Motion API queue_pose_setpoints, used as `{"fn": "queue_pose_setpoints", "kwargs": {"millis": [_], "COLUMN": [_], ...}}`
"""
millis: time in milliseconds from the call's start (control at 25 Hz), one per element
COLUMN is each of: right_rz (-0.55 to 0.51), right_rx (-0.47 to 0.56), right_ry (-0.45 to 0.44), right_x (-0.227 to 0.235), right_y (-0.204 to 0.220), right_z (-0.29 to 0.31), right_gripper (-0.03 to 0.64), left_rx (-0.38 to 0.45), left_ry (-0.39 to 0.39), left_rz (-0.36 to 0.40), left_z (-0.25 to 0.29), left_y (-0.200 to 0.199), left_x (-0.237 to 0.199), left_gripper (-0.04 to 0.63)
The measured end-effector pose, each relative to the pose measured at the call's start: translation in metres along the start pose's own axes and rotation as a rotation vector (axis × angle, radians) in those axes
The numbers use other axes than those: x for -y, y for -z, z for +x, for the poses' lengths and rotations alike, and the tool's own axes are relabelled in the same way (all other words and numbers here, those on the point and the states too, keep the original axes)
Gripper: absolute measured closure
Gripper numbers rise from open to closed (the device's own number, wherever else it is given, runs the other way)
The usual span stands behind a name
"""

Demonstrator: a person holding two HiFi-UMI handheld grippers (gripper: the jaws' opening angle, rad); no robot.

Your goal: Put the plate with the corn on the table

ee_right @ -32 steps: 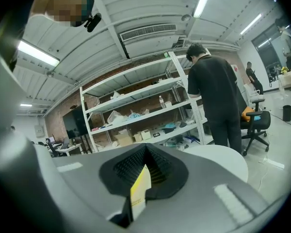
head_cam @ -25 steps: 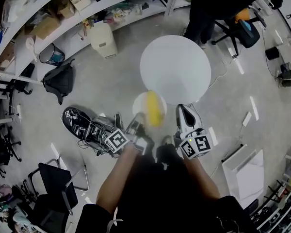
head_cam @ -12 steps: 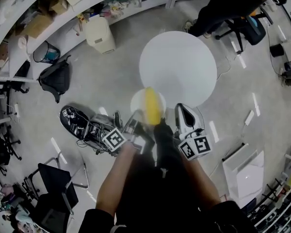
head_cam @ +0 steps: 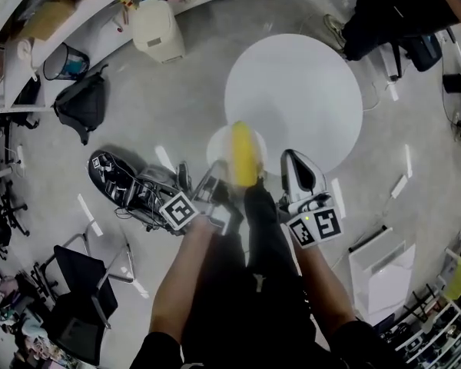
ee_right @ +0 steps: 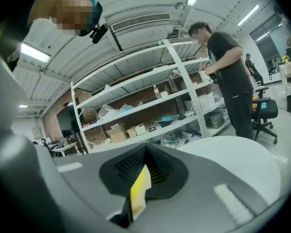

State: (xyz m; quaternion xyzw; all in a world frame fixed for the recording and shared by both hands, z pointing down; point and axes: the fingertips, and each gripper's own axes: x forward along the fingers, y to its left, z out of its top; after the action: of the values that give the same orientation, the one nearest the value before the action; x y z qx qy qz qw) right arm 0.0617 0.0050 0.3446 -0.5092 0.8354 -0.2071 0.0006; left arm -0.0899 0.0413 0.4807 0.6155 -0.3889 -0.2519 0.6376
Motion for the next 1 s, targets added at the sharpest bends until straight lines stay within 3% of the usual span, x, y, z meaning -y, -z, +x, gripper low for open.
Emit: {"fn": "queue_pose_setpoints", "kwargs": {"millis": [200,600,1000], "right_rz": [0.001,0.006,0.02], "right_rx": [-0.019,-0.041,-0.049], "right_ry": [-0.019,-0.034,-0.023], "right_x": [0.004,0.008,0.021], "right_y": [0.017,0.049,0.069], "right_z": [0.021,0.037,0.049], "right_gripper": [0.609,0.609,0.609], "left_rx": [-0.004,-0.007,-0.029], "left_ry": [-0.012,-0.013,-0.008], "left_rz": [0.012,-0.05,-0.038], "left_z": [0.012,0.023,0.038], "left_y": [-0.011,-0.009,-0.013], "left_x": [-0.024,-0.061,-0.086], "left_gripper": [0.569,0.569,0.569]}}
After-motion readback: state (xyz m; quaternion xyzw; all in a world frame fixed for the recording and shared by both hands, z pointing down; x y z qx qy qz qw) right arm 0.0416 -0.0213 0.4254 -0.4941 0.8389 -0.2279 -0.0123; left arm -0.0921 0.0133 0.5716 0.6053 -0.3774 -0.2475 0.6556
